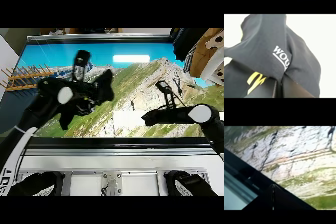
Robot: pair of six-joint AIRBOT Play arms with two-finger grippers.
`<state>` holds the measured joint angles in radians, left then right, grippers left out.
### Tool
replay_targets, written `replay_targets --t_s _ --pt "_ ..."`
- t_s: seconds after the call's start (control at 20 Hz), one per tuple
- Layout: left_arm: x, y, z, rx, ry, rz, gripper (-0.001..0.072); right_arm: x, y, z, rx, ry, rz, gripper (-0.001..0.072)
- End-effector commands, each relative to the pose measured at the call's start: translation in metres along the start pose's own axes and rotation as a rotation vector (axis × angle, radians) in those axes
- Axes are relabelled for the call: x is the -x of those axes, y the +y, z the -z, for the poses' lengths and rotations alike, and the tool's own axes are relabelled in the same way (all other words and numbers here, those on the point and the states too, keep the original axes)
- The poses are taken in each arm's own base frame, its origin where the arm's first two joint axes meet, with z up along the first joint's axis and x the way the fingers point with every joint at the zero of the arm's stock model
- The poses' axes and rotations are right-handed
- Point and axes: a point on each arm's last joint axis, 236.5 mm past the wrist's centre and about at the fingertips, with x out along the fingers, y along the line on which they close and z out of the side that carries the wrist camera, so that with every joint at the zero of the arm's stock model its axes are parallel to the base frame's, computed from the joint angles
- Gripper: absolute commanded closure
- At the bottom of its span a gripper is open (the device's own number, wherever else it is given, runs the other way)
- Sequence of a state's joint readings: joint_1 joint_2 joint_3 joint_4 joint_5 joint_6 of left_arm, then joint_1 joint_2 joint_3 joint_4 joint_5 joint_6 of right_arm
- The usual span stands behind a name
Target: Fold the clothes and pants, and hang the long-sleeved shirts on hangers.
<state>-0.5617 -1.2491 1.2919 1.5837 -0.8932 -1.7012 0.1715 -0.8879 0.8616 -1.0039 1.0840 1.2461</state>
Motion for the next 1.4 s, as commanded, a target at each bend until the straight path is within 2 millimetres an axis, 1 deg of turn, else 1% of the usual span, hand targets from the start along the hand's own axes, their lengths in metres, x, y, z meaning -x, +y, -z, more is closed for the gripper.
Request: replay_targets --t_s 0.0,0.05,0.1,0.15,0.2,0.25,0.3,0.35,0.4,0.45,0.5,0.55,0.6,0.65,0.7,0.75,0.85,0.95,1.0,1.1,1.35 --pt "-0.029 -0.101 0.001 -0.134 0.001 0.143 0.07 0.032 -0.049 -0.027 -0.1 -0.096 0.134 0.0694" --pt "-0.043 -0.115 0.001 -0.152 0.012 0.155 0.0699 0.04 -0.062 -0.031 -0.159 -0.121 0.157 0.0694" --pt "-0.057 -0.123 -0.003 -0.159 0.023 0.158 0.0542 0.047 -0.074 -0.032 -0.218 -0.143 0.175 0.0694" --pt "-0.064 -0.12 -0.007 -0.152 0.037 0.149 0.0148 0.052 -0.083 -0.032 -0.26 -0.157 0.19 0.0694" --pt "-0.065 -0.107 -0.013 -0.109 0.058 0.126 0.0018 0.057 -0.091 -0.032 -0.285 -0.169 0.203 0.0694" --pt "-0.062 -0.081 -0.022 -0.06 0.078 0.089 0.0017 0.06 -0.096 -0.032 -0.297 -0.177 0.213 0.0693" --pt "-0.057 -0.048 -0.029 -0.003 0.089 0.047 0.0017 0.061 -0.098 -0.032 -0.303 -0.181 0.217 0.0694" --pt "-0.049 -0.006 -0.032 0.083 0.097 -0.006 0.0017 0.061 -0.098 -0.032 -0.302 -0.18 0.217 0.0694" --pt "-0.041 0.036 -0.028 0.175 0.102 -0.058 0.0017 0.061 -0.096 -0.032 -0.301 -0.179 0.211 0.0693" --pt "-0.033 0.081 -0.014 0.279 0.115 -0.117 0.0017 0.06 -0.093 -0.033 -0.307 -0.182 0.197 0.0694" --pt "-0.026 0.12 0.008 0.37 0.136 -0.171 0.0017 0.06 -0.09 -0.035 -0.313 -0.188 0.183 0.0694" --pt "-0.02 0.158 0.039 0.467 0.169 -0.228 0.0017 0.059 -0.088 -0.037 -0.318 -0.193 0.17 0.0694" --pt "-0.014 0.188 0.071 0.562 0.198 -0.278 0.0016 0.059 -0.086 -0.038 -0.322 -0.196 0.161 0.0694" --pt "-0.01 0.215 0.105 0.682 0.22 -0.316 0.0016 0.059 -0.085 -0.038 -0.325 -0.198 0.155 0.0694" --pt "-0.009 0.23 0.134 0.808 0.231 -0.315 0.0016 0.059 -0.084 -0.038 -0.326 -0.198 0.153 0.0694" --pt "-0.012 0.24 0.158 0.958 0.23 -0.286 0.0016 0.059 -0.084 -0.039 -0.327 -0.2 0.151 0.0693" --pt "-0.018 0.252 0.192 1.219 0.198 -0.226 0.0017 0.059 -0.084 -0.039 -0.328 -0.198 0.15 0.0693" --pt "-0.027 0.259 0.21 1.354 0.167 -0.183 0.0017 0.058 -0.082 -0.04 -0.331 -0.203 0.14 0.0694" --pt "-0.033 0.258 0.217 1.377 0.18 -0.164 0.0017 0.058 -0.081 -0.04 -0.334 -0.205 0.135 0.0694" --pt "-0.046 0.255 0.221 1.361 0.22 -0.144 0.0016 0.058 -0.08 -0.039 -0.335 -0.197 0.132 0.0694" --pt "-0.079 0.241 0.197 1.279 0.269 -0.1 0.0016 0.057 -0.078 -0.036 -0.336 -0.183 0.127 0.0694"
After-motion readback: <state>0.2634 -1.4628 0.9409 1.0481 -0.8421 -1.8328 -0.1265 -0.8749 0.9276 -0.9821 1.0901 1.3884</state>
